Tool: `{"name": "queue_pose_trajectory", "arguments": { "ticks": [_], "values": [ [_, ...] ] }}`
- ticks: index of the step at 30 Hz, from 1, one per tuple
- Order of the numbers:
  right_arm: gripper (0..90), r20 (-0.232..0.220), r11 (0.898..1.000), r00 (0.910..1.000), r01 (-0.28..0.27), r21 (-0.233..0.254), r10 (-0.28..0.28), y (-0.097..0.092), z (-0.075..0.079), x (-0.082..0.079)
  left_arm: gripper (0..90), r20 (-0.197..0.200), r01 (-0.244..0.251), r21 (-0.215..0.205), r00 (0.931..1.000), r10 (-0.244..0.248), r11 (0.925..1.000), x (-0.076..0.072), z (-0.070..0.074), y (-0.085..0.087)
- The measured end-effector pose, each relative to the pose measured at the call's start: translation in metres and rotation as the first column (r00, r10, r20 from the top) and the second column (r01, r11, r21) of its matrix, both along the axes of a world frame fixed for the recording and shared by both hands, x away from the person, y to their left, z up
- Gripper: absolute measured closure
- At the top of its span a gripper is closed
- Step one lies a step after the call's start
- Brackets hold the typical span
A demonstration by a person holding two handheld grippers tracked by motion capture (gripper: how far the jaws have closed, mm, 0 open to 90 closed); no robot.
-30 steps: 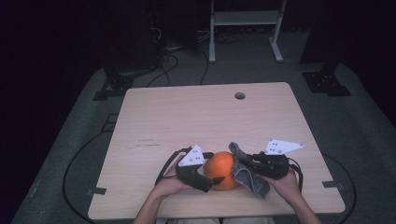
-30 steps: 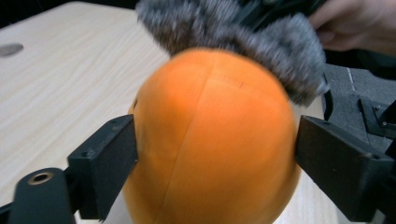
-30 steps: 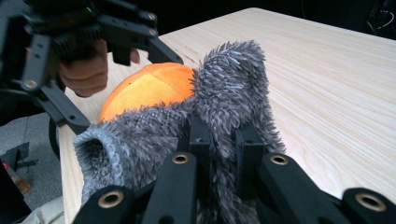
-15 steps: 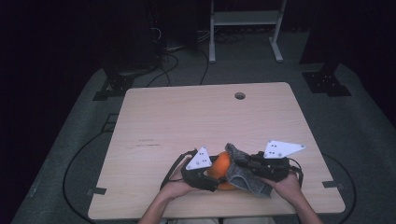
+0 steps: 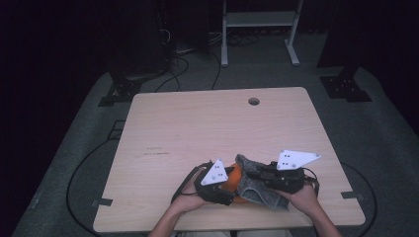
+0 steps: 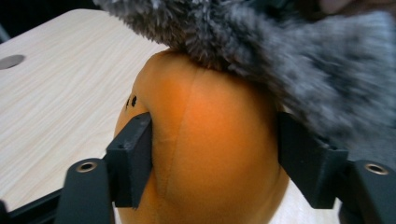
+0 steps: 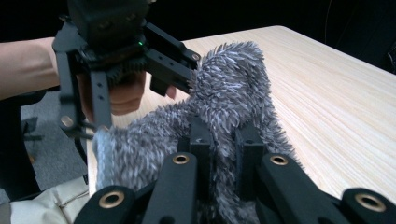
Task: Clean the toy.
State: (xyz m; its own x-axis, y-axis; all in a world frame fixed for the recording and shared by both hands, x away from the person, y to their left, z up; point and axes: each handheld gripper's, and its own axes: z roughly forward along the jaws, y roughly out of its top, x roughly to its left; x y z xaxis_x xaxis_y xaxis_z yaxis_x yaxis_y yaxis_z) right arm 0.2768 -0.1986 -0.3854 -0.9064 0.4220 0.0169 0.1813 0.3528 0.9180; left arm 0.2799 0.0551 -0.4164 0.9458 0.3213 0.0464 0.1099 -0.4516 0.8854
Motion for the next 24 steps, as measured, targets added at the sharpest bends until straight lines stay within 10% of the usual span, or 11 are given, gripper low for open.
{"name": "queue_pose_trajectory", "arguments": {
  "ticks": [6,12,18,24],
  "values": [
    [80.4,-0.023,1.0,0.9997,0.005,0.017,-0.004,-0.012,-0.005,0.005,17.3,-0.035,-0.017,-0.027,0.9993,0.016,0.9995,0.01,-0.003,0.008],
    [80.5,-0.008,1.0,0.9998,0.019,-0.014,-0.019,-0.014,-0.001,0.003,34.8,-0.017,-0.037,-0.026,0.9992,0.037,0.999,0.007,-0.01,0.001],
    [80.7,0.016,0.998,0.9986,-0.05,-0.041,0.051,0.006,0.006,-0.006,35.8,0.031,0.014,0.046,0.9994,-0.016,0.9988,-0.004,-0.011,-0.007],
    [80.6,-0.001,1.0,0.9998,0.022,-0.013,-0.022,-0.011,0.0,0.003,36.1,0.03,0.045,0.033,0.9985,-0.046,0.9984,-0.004,-0.011,-0.007]
  ]
}}
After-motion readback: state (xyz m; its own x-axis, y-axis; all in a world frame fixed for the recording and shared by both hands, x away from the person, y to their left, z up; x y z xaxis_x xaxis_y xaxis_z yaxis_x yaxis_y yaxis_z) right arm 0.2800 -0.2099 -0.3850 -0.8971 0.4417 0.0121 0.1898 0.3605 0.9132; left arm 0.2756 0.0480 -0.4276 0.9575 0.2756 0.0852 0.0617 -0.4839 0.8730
